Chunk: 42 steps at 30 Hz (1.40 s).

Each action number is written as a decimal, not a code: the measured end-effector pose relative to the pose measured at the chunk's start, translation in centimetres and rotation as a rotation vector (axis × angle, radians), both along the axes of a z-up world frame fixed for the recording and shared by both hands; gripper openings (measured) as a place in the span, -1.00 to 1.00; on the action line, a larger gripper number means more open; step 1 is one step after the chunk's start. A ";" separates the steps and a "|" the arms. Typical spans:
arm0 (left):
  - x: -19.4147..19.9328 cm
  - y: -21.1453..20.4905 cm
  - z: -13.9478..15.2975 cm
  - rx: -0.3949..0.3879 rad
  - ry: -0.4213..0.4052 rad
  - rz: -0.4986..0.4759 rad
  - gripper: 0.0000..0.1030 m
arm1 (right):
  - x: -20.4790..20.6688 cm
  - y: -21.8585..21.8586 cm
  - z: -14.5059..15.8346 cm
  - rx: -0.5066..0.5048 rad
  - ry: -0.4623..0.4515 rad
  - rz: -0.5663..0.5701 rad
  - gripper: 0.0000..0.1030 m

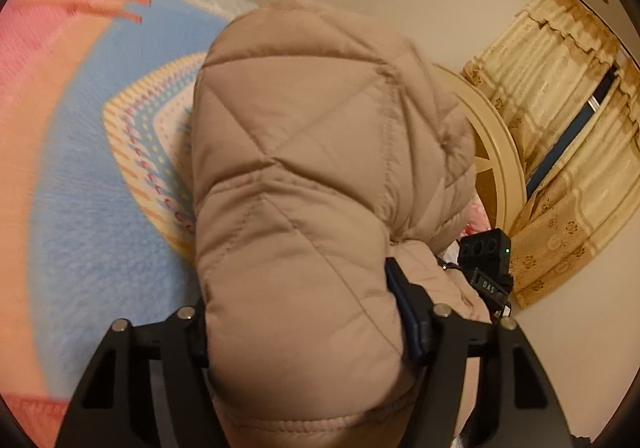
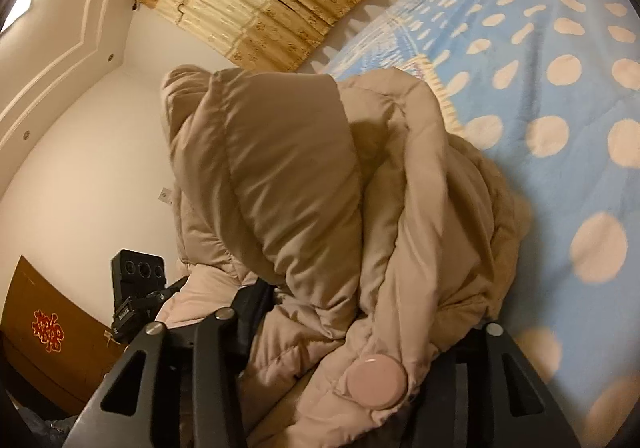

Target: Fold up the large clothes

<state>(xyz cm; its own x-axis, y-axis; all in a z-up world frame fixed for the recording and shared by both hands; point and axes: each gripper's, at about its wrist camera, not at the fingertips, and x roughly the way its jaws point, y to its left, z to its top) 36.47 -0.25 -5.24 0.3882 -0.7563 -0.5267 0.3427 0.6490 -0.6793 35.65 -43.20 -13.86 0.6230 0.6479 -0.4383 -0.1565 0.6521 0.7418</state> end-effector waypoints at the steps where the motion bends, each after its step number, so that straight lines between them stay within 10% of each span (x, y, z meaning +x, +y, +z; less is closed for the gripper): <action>1: -0.9 0.2 0.7 0.016 -0.020 0.009 0.33 | -0.4 0.5 0.2 0.002 -0.001 0.004 -0.13; 25: -14.6 18.4 4.3 0.152 -0.105 0.466 0.33 | -5.0 30.2 4.1 0.086 -0.063 0.501 -0.17; 42: -18.1 23.0 3.1 0.226 -0.069 0.669 0.33 | -4.2 45.4 2.4 0.123 -0.001 0.720 -0.17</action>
